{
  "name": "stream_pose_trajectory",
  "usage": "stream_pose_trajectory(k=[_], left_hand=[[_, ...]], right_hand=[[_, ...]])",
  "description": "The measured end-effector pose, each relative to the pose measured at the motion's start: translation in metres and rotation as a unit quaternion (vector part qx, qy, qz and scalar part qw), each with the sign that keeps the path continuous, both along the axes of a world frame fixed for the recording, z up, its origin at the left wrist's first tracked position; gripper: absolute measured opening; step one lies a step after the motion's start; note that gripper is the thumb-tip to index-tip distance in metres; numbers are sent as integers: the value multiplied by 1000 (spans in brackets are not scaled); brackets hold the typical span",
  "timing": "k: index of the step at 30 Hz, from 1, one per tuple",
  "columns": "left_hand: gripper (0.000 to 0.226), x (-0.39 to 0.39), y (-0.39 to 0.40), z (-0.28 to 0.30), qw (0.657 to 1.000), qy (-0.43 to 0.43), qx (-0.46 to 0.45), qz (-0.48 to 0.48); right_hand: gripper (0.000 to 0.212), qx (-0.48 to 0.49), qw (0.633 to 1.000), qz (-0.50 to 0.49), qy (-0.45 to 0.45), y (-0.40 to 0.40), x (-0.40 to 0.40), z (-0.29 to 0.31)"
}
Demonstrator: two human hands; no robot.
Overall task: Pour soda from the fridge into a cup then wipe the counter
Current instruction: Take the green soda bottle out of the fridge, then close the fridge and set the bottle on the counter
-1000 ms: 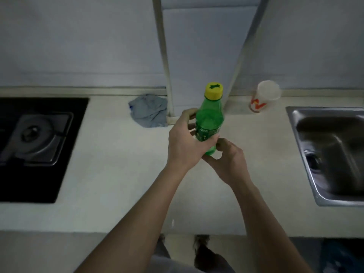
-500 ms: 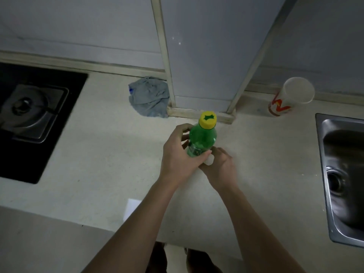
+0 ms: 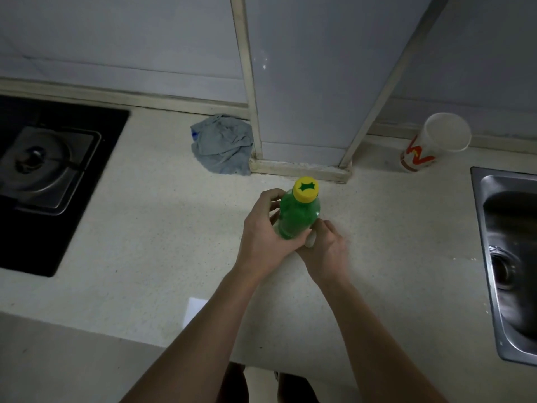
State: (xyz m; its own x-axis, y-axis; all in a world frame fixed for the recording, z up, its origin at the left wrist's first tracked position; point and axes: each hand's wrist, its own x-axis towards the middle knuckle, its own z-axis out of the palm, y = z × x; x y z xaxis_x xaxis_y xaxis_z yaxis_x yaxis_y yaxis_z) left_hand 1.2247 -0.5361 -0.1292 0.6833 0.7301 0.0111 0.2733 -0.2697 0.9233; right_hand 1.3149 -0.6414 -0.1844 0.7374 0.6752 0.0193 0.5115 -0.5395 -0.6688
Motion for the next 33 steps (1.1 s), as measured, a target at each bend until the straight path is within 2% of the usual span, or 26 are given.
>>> stream_pose_trajectory(k=[5,8,10,13,16,23,28,33], left_hand=[[72,-6,3,-3,999,26,25,-25],[93,-18,7,-1,992,105,31,-62],[97,-34,8,3,983,161,56,-70],[88,-62,7,8,966,209,129,-82],[78,-85,8,16,953,239,165,-84],[62,-122,24,36,926,242,278,-82],[59,-155,42,39,923,237,295,-63],[56,-195,53,49,924,229,306,15]], right_hand=[[46,-33,999,5,8,-2,-6,1],[61,-76,997,1,18,-9,-9,8],[66,-100,995,1,9,-16,-13,17],[67,-143,990,0,2,-24,-26,34],[62,-150,989,-3,-13,-26,-45,50],[49,-119,986,32,-111,-9,-95,76],[47,-84,984,49,-148,23,-124,87],[46,-51,980,112,-156,55,-148,99]])
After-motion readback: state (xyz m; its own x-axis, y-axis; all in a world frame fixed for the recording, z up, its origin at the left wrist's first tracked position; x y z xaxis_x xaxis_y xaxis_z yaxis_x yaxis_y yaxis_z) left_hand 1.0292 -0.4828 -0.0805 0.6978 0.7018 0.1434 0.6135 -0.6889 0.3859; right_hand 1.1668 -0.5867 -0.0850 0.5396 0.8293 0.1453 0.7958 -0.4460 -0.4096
